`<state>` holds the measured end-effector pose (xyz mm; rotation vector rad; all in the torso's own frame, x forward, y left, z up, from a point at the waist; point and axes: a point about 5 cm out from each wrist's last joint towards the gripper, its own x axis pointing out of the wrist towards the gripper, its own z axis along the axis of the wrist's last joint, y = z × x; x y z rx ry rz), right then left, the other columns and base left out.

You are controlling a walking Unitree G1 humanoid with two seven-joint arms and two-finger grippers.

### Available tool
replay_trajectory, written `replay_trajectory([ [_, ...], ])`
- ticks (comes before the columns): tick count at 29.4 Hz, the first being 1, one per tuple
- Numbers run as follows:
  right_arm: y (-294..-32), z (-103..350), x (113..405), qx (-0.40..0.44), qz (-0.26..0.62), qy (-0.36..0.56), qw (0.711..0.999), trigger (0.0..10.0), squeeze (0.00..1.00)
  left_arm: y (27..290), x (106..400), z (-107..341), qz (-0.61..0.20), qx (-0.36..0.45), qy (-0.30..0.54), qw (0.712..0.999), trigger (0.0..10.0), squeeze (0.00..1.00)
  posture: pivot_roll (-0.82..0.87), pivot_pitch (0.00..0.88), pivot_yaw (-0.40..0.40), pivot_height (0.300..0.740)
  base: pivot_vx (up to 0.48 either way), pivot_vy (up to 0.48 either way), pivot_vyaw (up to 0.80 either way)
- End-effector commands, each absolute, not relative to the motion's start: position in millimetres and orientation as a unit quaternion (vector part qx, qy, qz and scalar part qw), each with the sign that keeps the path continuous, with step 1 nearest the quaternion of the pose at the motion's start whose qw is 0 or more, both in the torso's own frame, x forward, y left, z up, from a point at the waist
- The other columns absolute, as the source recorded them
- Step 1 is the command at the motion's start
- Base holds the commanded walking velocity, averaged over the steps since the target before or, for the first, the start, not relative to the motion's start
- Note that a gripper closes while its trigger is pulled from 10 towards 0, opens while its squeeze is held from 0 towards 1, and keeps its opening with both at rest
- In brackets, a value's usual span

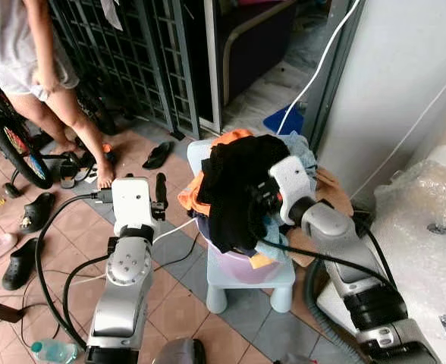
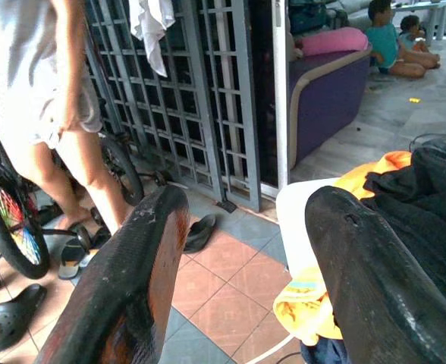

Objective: Clothes washing

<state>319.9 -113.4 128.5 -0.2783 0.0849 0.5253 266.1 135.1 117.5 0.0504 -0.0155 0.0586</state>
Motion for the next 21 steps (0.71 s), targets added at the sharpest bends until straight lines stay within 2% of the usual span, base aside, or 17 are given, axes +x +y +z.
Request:
replay_trajectory([
  [1,-109,128,322,-0.14,0.259,0.043,0.955,10.0,1.0,136,266,120,0.027,0.033,-0.009,0.999,10.0,0.0,-0.03,0.036,0.069,0.74,0.0,0.0,0.0],
  [3,-99,115,322,-0.152,0.272,0.08,0.947,10.0,1.0,136,266,120,0.027,0.034,-0.009,0.999,10.0,0.0,-0.03,0.036,0.069,0.74,0.0,0.0,0.0],
  [5,-99,113,322,-0.154,0.273,0.085,0.946,10.0,1.0,136,266,120,0.027,0.034,-0.009,0.999,10.0,0.0,-0.03,0.036,0.069,0.74,0.0,0.0,0.0],
  [10,-95,81,310,-0.176,0.309,0.16,0.921,10.0,1.0,135,266,120,0.028,0.033,-0.009,0.999,10.0,0.0,-0.03,0.037,0.062,0.74,0.0,0.0,0.0],
  [11,-96,77,308,-0.182,0.307,0.162,0.92,0.0,0.98,135,266,120,0.029,0.033,-0.008,0.999,10.0,0.0,-0.02,0.039,0.061,0.74,0.0,0.0,0.0],
  [12,-96,76,307,-0.181,0.308,0.164,0.919,0.0,0.0,135,265,120,0.03,0.033,-0.008,0.999,10.0,0.0,-0.02,0.039,0.061,0.74,0.0,0.0,0.0],
  [21,-106,73,309,-0.184,0.287,0.168,0.925,0.0,0.0,134,266,119,0.026,0.031,-0.005,0.999,10.0,0.0,-0.03,0.042,0.061,0.74,0.0,0.0,0.0],
])
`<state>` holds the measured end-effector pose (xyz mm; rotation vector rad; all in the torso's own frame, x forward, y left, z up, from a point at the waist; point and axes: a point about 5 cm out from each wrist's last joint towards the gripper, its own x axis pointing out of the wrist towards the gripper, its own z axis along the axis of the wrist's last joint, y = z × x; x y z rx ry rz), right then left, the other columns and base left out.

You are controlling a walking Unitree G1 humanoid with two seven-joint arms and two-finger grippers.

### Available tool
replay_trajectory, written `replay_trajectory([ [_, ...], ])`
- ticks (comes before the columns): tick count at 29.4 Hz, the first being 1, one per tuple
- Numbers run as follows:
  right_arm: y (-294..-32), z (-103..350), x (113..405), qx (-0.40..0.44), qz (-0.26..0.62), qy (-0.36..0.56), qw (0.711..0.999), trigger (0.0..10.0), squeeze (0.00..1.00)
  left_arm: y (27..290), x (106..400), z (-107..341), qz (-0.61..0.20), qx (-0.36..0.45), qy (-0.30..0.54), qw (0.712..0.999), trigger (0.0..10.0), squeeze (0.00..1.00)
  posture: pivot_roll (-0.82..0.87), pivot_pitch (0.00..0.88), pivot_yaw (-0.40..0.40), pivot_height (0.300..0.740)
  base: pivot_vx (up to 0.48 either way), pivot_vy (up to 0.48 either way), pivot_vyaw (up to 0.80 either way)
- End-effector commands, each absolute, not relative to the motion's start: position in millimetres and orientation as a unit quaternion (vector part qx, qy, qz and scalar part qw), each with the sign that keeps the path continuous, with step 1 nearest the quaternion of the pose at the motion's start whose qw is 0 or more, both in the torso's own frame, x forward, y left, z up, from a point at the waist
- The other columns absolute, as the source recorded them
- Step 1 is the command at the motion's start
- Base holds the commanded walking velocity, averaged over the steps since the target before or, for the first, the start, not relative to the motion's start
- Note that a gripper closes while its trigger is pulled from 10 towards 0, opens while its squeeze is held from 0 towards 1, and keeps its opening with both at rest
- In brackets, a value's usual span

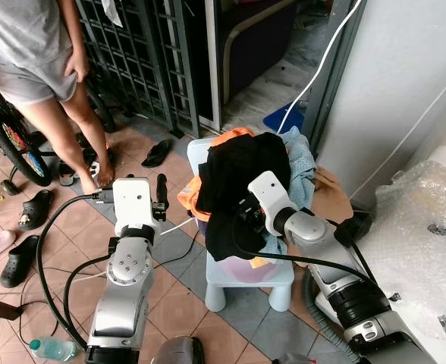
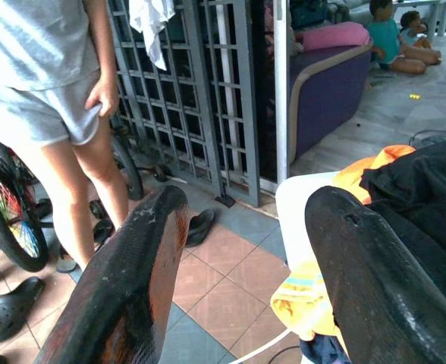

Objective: Clothes washing

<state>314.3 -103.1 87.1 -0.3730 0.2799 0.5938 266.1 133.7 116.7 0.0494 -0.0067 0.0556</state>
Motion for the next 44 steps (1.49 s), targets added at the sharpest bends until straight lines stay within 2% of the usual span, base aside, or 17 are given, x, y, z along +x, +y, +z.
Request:
replay_trajectory([
  [1,-107,73,308,-0.184,0.286,0.168,0.925,0.0,0.0,134,266,119,0.026,0.031,-0.005,0.999,10.0,0.0,-0.03,0.042,0.061,0.74,0.0,0.0,0.0],
  [13,-108,71,306,-0.183,0.281,0.166,0.927,0.0,0.0,134,266,118,0.028,0.031,-0.003,0.999,10.0,0.0,-0.03,0.044,0.059,0.74,0.0,0.0,0.0],
  [32,-112,87,312,-0.132,0.242,0.118,0.954,0.0,0.0,134,266,118,0.028,0.03,-0.001,0.999,10.0,0.0,-0.04,0.046,0.058,0.74,0.0,0.0,0.0],
  [37,-114,117,318,-0.07,0.211,0.036,0.974,0.0,0.0,134,267,118,0.026,0.03,-0.001,0.999,10.0,0.0,-0.04,0.042,0.06,0.74,0.0,0.0,0.0],
  [44,-114,163,323,-0.016,0.194,-0.064,0.979,0.0,0.0,133,270,118,0.021,0.031,-0.004,0.999,10.0,0.0,-0.04,0.025,0.065,0.74,0.0,0.0,0.0],
])
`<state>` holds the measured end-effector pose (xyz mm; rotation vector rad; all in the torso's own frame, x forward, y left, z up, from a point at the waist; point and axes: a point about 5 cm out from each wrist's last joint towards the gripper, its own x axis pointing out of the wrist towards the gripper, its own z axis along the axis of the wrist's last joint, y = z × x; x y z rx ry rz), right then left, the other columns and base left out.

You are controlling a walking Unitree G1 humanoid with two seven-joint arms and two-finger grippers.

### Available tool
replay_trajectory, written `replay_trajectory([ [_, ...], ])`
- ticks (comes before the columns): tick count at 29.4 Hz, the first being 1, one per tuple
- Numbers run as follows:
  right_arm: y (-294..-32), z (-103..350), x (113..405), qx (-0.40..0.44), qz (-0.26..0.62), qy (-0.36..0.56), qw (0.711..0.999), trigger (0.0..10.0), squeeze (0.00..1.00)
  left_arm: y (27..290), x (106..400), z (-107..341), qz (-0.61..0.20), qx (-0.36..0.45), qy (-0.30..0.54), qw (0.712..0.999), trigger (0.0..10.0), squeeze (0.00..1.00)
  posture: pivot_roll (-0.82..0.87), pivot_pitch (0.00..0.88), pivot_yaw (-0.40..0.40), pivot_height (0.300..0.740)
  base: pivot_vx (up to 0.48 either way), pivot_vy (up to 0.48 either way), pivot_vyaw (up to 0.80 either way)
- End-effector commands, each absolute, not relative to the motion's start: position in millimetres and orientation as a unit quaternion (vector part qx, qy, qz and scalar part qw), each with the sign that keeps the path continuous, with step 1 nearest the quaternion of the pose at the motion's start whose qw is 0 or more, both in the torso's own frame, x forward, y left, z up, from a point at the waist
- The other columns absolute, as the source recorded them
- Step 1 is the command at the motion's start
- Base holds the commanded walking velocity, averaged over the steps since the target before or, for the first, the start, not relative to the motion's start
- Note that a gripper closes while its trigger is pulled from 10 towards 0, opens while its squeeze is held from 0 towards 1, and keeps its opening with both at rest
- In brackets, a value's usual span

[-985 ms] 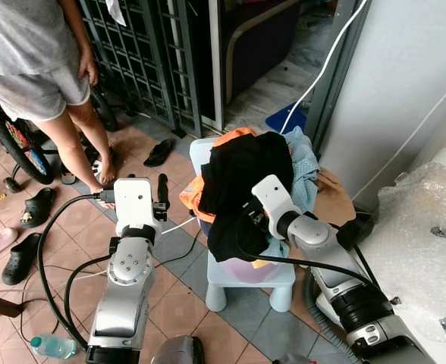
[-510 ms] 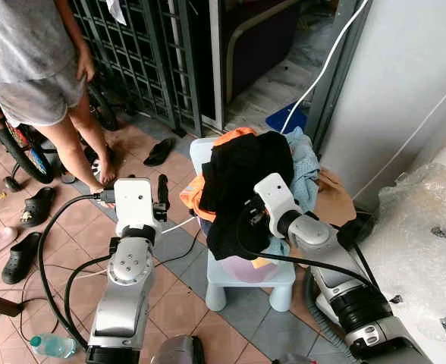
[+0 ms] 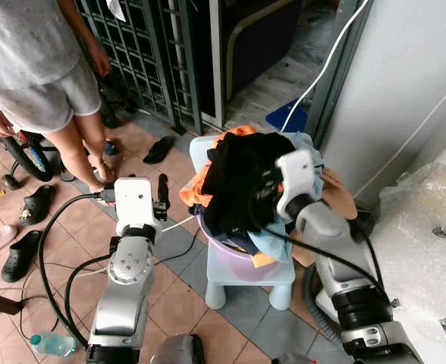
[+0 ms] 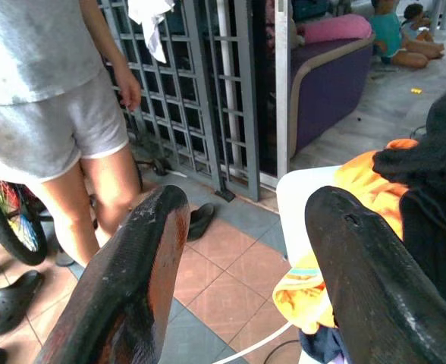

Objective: Clothes washing

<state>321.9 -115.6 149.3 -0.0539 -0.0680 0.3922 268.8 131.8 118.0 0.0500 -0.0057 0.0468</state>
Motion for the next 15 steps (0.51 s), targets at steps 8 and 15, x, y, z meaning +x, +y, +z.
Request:
replay_trajectory([
  [8,-116,210,323,-0.006,0.182,-0.146,0.972,0.0,0.0,134,278,122,0.03,0.024,-0.013,0.999,10.0,0.0,-0.05,0.0,0.062,0.74,0.0,0.0,0.0],
  [15,-134,221,317,-0.009,0.132,-0.168,0.977,4.6,0.0,138,278,121,0.042,0.017,-0.012,0.999,10.0,0.0,-0.05,0.0,0.063,0.74,0.0,0.0,0.0],
])
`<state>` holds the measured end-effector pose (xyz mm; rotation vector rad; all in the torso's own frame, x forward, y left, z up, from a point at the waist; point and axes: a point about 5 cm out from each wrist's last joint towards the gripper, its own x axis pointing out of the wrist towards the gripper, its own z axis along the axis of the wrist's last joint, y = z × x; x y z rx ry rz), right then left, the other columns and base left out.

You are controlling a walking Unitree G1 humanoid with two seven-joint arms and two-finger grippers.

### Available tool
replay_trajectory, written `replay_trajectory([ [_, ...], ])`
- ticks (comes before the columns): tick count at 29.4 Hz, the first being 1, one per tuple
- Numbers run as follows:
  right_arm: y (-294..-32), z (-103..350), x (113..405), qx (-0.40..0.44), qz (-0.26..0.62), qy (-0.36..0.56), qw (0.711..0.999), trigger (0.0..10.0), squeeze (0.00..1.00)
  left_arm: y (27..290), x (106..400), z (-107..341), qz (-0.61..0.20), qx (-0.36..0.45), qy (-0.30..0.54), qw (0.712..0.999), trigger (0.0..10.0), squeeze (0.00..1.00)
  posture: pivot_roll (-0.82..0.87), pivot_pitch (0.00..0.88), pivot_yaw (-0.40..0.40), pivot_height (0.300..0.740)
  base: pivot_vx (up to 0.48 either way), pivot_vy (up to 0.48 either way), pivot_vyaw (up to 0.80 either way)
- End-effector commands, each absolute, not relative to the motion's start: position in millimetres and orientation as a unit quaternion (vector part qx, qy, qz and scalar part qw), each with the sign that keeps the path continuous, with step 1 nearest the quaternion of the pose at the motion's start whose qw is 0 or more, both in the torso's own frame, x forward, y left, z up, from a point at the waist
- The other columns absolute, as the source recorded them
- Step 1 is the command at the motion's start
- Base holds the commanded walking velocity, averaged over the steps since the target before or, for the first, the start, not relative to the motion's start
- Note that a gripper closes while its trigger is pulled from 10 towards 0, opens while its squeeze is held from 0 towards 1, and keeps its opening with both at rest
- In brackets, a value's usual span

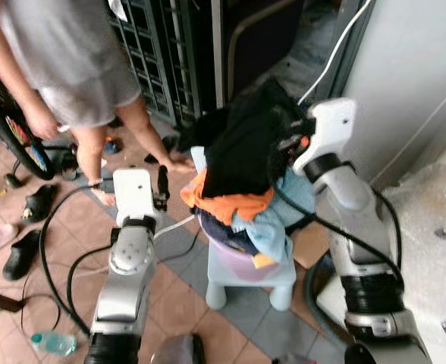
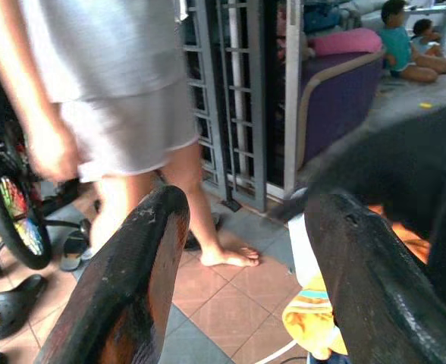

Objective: Clothes washing

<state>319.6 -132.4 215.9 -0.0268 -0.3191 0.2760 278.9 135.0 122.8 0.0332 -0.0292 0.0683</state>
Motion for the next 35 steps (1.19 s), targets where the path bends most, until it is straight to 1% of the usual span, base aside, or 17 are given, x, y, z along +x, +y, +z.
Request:
replay_trajectory([
  [1,-137,218,316,-0.016,0.12,-0.162,0.979,10.0,0.0,139,279,119,0.042,0.017,-0.01,0.999,10.0,0.0,-0.06,0.0,0.067,0.74,0.0,0.0,0.0],
  [2,-140,211,316,-0.028,0.1,-0.136,0.985,10.0,0.0,138,282,121,0.035,0.021,-0.016,0.999,10.0,0.0,-0.06,0.0,0.069,0.74,0.0,0.0,0.0],
  [3,-141,211,317,-0.027,0.094,-0.134,0.986,10.0,0.0,137,284,122,0.03,0.023,-0.019,0.999,10.0,0.0,-0.07,0.0,0.073,0.74,0.0,0.0,0.0],
  [6,-146,219,318,-0.041,0.069,-0.157,0.984,10.0,0.0,133,291,131,0.013,0.025,-0.037,0.999,10.0,0.0,-0.07,0.0,0.082,0.74,0.0,0.0,-0.61],
  [10,-152,223,320,-0.049,0.047,-0.165,0.984,10.0,0.0,132,293,132,0.01,0.024,-0.038,0.999,10.0,0.0,-0.08,0.0,0.086,0.74,0.0,0.0,-0.68],
  [15,-163,230,323,-0.068,0.017,-0.173,0.983,10.0,0.0,130,293,129,0.004,0.022,-0.039,0.999,10.0,0.0,-0.08,0.0,0.087,0.74,0.0,-0.244,-0.7],
  [21,-165,235,323,-0.088,0.008,-0.184,0.979,10.0,0.0,129,290,128,0.005,0.021,-0.038,0.999,10.0,0.0,-0.08,0.0,0.081,0.74,0.0,-0.245,-0.71],
  [23,-167,238,323,-0.096,-0.003,-0.192,0.977,10.0,0.0,130,289,127,0.005,0.021,-0.038,0.999,10.0,0.0,-0.08,0.0,0.082,0.74,0.0,0.0,-0.72],
  [27,-170,250,322,-0.094,-0.014,-0.214,0.972,10.0,0.0,130,288,126,0.004,0.022,-0.037,0.999,10.0,0.0,-0.09,0.0,0.085,0.74,0.0,-0.293,-0.72],
  [35,-174,245,321,-0.096,-0.029,-0.203,0.974,10.0,0.0,128,286,125,-0.001,0.023,-0.035,0.999,10.0,0.0,-0.09,0.0,0.086,0.74,0.0,-0.311,-0.73],
])
